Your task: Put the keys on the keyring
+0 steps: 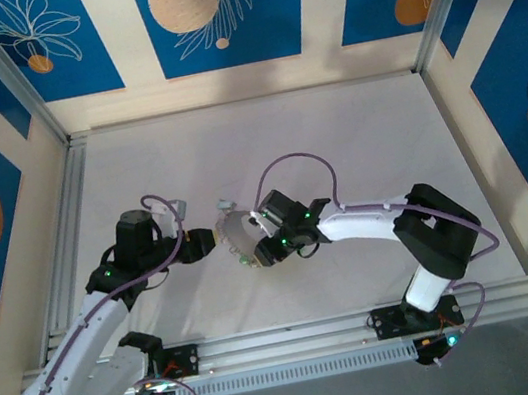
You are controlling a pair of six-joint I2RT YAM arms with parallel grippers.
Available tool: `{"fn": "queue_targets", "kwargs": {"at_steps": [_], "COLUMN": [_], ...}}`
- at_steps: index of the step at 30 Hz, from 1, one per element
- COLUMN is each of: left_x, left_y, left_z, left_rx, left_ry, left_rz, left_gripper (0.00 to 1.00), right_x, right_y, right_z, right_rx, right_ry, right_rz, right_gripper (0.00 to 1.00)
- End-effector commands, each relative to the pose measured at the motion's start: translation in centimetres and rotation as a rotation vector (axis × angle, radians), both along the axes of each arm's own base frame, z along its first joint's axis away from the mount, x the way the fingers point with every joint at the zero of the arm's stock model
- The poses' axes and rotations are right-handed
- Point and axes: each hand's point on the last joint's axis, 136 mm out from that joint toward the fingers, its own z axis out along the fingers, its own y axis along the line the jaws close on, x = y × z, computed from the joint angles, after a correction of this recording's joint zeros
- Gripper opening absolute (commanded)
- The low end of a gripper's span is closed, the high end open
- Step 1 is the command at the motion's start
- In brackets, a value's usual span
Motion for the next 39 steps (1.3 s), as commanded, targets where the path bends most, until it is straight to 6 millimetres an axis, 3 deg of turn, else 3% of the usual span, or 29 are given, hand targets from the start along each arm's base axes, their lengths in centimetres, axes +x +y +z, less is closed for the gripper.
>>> {"fn": "queue_targets", "kwargs": {"at_steps": [1, 14, 21, 32, 35, 39], "left_x": [0.1, 0.4, 0.2, 0.2, 0.1, 0.1], "left_y": [0.5, 0.4, 0.6, 0.8, 0.8, 0.7], "left_z": [-0.2, 0.0, -0.3, -0.3, -0.3, -0.3], "left_rx": [0.019, 0.017, 0.021, 0.023, 0.023, 0.02], "left_ry": [-0.006, -0.015, -0.008, -0.013, -0.012, -0.013], "left_rz": [0.009, 0.005, 0.01, 0.015, 0.015, 0.012], "left_gripper": [0.53, 0.53, 0.53, 0.53, 0.53, 0.53], "right_x": [-0.1, -0.7, -1.0, -0.9, -0.9, -0.8], "right_y": [0.1, 0.0, -0.3, -0.3, -0.2, 0.2], "right_z": [-0.3, -2.0, -2.6, -1.6, -0.9, -0.6], "right_rx": [-0.043, -0.081, -0.155, -0.188, -0.18, -0.166], "right_ry": [-0.008, 0.016, -0.022, -0.082, -0.094, -0.105], "right_rz": [0.027, 0.057, 0.08, 0.092, 0.097, 0.115], "right_gripper": [0.42, 0.4, 0.29, 0.17, 0.17, 0.28]}}
